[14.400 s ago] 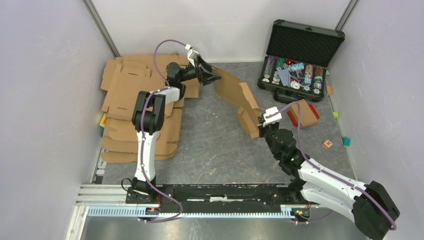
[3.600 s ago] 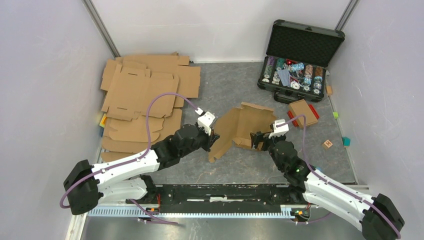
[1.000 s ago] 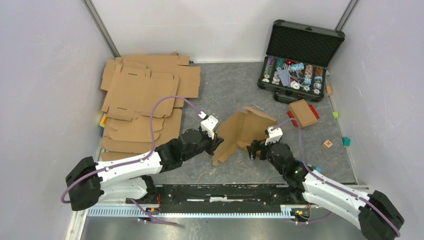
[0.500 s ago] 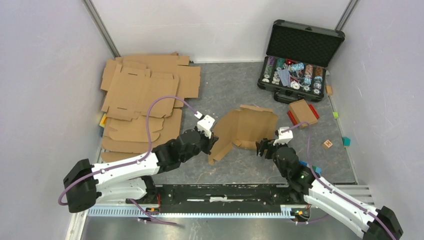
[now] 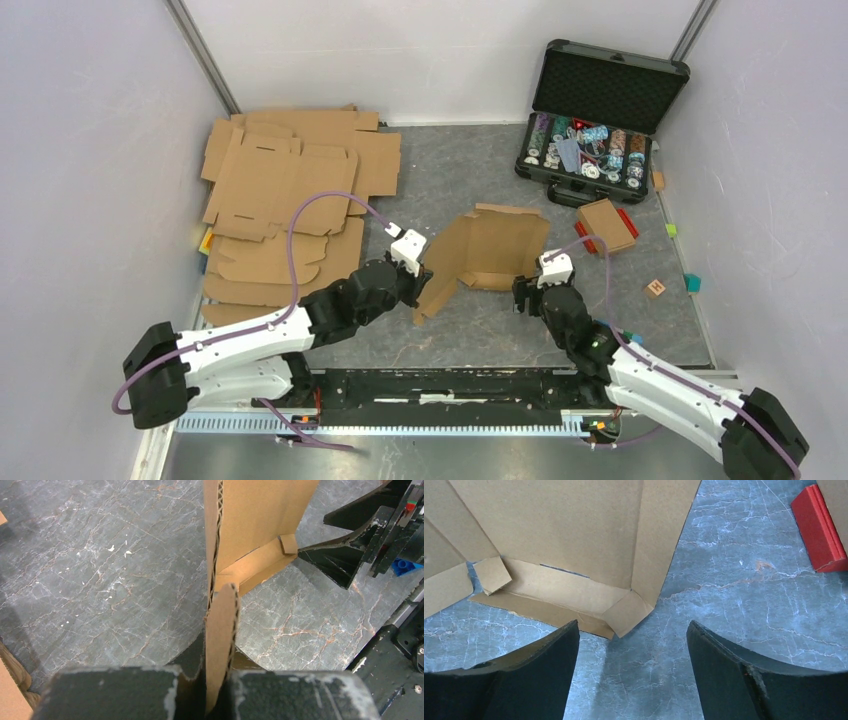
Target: Fold the paper box
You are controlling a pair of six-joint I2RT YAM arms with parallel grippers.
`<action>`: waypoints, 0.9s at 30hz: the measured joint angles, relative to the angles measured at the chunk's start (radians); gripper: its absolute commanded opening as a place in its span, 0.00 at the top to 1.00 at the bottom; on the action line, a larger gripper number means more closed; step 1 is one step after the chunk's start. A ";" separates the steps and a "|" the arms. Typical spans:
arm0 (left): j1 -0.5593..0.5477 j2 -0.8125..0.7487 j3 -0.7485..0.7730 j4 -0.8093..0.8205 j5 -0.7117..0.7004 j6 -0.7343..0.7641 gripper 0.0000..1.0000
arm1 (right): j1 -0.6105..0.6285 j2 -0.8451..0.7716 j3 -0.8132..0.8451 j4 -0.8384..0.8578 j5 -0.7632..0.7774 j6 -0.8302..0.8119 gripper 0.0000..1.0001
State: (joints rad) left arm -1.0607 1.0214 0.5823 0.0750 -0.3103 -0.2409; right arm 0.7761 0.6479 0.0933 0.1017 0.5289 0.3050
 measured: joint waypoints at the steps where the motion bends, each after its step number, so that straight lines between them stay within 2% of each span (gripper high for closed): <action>1: 0.000 0.002 0.000 0.000 0.002 0.000 0.97 | -0.006 0.008 0.002 0.006 -0.002 -0.006 0.17; 6: 0.000 0.021 0.000 0.004 0.005 0.001 0.97 | -0.097 0.017 0.003 0.067 -0.088 -0.041 0.20; 13: 0.000 0.034 0.007 0.010 0.006 0.001 0.97 | -0.310 0.007 -0.041 0.265 -0.310 -0.071 0.26; 15: 0.000 0.034 0.007 0.010 0.006 0.001 0.97 | -0.349 0.058 -0.045 0.316 -0.363 -0.071 0.30; 17: 0.000 0.034 0.007 0.010 0.007 0.001 0.97 | -0.376 0.113 -0.053 0.364 -0.406 -0.068 0.38; 23: 0.000 0.034 0.007 0.010 0.012 0.000 0.96 | -0.399 0.200 -0.063 0.439 -0.507 -0.066 0.58; 27: 0.000 0.036 0.007 0.012 0.024 0.000 0.96 | -0.399 0.206 -0.063 0.464 -0.558 -0.067 0.65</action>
State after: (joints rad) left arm -1.0607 1.0576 0.5892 0.0868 -0.2859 -0.2405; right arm 0.3775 0.8536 0.0307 0.5655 -0.0288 0.2379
